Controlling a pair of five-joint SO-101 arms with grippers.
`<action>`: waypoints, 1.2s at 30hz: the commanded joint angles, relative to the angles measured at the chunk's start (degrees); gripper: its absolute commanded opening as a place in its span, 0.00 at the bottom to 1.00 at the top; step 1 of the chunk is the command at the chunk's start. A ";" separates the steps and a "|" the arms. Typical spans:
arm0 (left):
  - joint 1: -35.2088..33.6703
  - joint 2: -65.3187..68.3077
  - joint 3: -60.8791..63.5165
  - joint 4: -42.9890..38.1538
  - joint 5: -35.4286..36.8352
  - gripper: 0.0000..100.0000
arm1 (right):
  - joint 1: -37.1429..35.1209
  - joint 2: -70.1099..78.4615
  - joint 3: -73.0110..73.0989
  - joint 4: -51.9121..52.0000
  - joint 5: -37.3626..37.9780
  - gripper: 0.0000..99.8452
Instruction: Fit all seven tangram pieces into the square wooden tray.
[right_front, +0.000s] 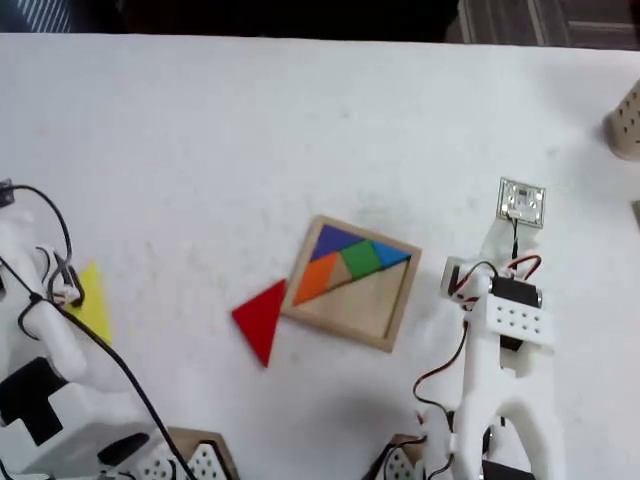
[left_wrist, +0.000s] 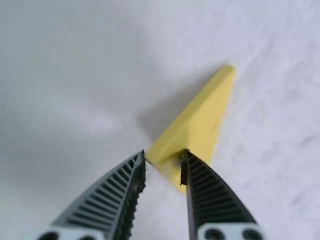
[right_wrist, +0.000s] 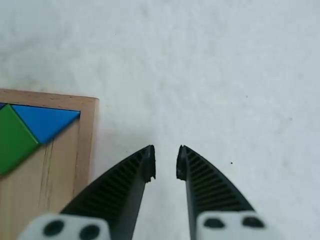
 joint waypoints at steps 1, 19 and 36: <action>3.82 -0.04 -0.79 2.46 1.67 0.11 | -0.31 -1.36 -0.35 -0.48 0.62 0.08; 18.68 -23.78 10.64 4.31 10.73 0.11 | -0.13 -1.71 -0.35 -0.48 0.62 0.08; 9.45 -23.87 11.34 0.79 4.22 0.16 | -0.22 -1.45 -0.35 -0.48 0.62 0.08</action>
